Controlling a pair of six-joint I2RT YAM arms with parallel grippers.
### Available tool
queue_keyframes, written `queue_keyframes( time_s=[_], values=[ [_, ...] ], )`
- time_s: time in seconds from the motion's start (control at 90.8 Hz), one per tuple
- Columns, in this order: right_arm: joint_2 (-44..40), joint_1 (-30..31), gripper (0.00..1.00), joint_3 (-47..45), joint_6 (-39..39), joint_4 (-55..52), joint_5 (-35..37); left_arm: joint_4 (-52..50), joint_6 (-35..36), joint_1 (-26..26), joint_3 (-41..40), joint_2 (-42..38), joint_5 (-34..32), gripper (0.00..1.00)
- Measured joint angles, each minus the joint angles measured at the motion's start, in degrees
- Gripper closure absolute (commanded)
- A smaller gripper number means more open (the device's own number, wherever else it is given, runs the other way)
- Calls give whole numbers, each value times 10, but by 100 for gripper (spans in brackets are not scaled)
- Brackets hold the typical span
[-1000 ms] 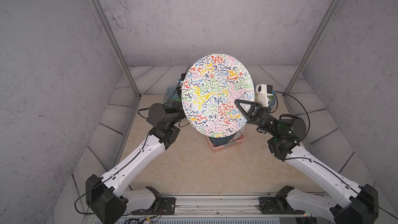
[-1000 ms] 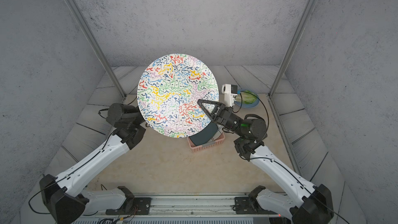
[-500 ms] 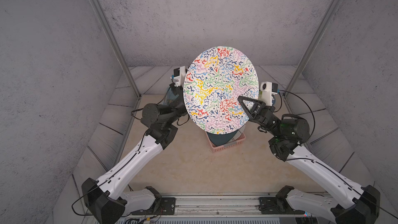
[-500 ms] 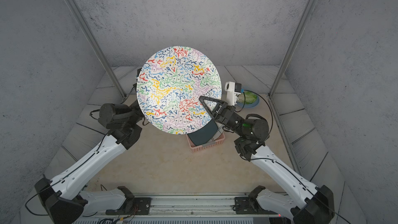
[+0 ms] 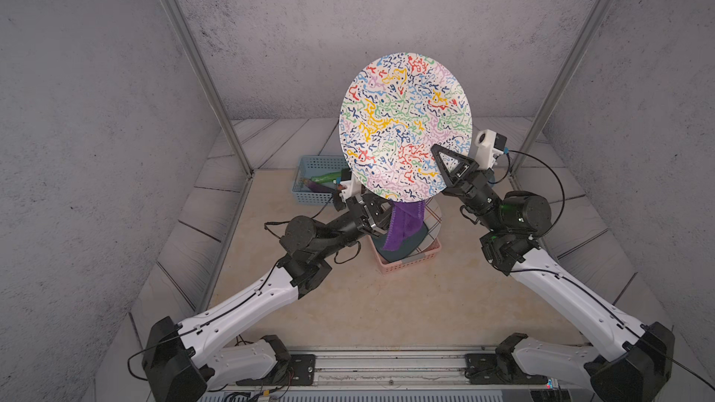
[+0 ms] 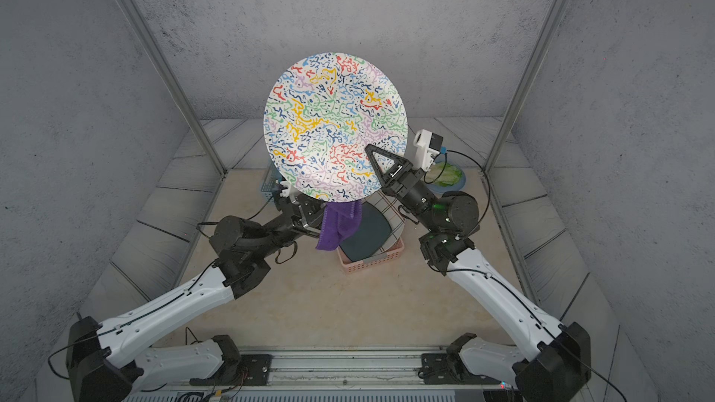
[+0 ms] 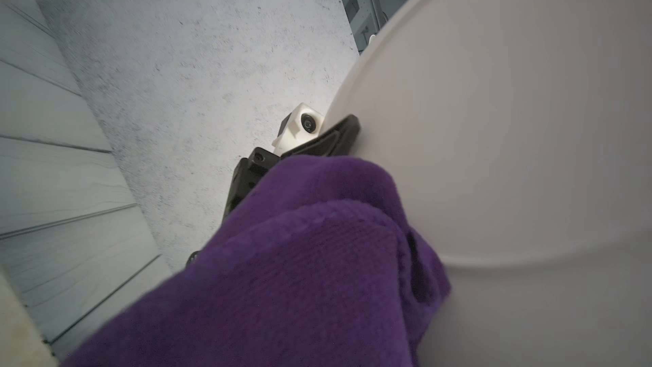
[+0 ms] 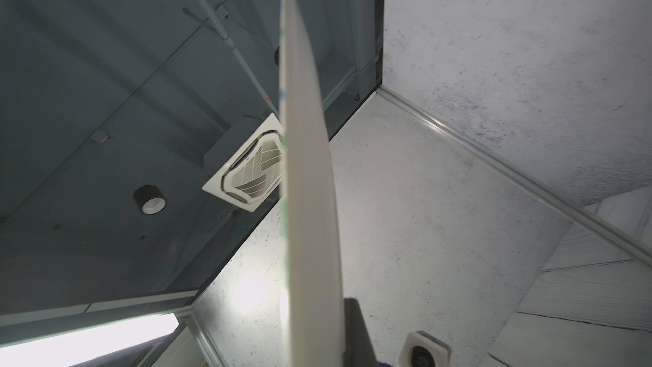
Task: Wipe the wet plate dry
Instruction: Wipe the plate with towel.
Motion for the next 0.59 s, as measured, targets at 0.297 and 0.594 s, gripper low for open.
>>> queue_keyframes(
  time_s=[0.297, 0.594],
  values=[
    [-50, -9, 100, -2, -76, -151, -15, -423, 378, 72, 156, -166, -117, 100],
    [-41, -2, 100, -9, -148, -248, -65, -569, 551, 72, 187, -78, -194, 100]
  ],
)
